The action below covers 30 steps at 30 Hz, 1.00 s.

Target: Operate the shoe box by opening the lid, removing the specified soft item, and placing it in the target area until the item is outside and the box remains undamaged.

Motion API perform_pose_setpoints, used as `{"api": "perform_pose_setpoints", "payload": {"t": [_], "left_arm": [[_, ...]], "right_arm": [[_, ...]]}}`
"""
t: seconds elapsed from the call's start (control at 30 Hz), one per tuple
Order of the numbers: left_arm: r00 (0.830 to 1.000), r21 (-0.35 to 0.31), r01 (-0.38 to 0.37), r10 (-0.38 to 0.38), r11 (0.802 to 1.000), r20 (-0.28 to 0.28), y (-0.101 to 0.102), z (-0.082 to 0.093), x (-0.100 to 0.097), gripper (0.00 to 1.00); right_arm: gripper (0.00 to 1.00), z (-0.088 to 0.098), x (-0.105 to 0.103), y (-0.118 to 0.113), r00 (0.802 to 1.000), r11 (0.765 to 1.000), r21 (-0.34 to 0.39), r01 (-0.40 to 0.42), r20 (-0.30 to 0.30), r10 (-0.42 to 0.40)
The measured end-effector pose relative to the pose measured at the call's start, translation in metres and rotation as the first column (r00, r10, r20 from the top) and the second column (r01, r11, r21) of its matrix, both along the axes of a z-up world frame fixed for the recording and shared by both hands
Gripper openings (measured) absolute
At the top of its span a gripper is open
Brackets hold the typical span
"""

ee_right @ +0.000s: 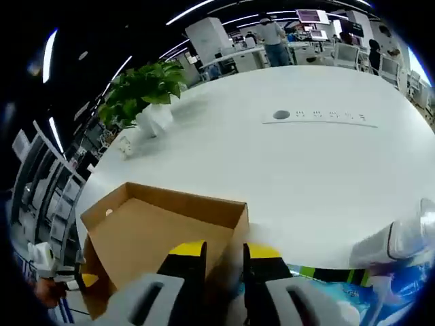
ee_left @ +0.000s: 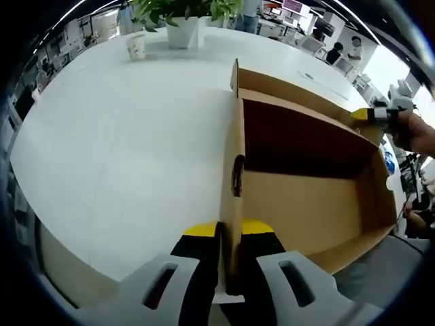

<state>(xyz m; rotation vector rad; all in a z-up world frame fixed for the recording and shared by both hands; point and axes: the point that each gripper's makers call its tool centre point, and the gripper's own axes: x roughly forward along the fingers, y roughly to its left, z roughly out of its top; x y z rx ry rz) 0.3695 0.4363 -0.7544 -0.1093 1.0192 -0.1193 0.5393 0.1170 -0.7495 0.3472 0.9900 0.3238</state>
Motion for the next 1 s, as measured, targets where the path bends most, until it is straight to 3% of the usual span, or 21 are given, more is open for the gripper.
{"api": "perform_pose_setpoints", "payload": {"t": [0.27,0.57,1.0], "left_arm": [[1.000,0.001,0.005,-0.005,1.000,0.000,0.002,-0.002,0.002,0.08],[1.000,0.006,0.008,-0.008,1.000,0.002,0.002,-0.004,0.003,0.08],[1.000,0.031,0.026,-0.026,0.999,0.002,0.002,-0.004,0.002,0.07]], "right_arm": [[0.13,-0.008,0.011,0.000,0.999,0.997,-0.061,-0.041,-0.032,0.039],[0.03,-0.008,0.012,0.002,0.995,0.985,-0.136,-0.103,-0.028,0.101],[0.01,0.014,0.012,0.002,0.995,0.986,-0.149,-0.077,0.047,0.085]]}}
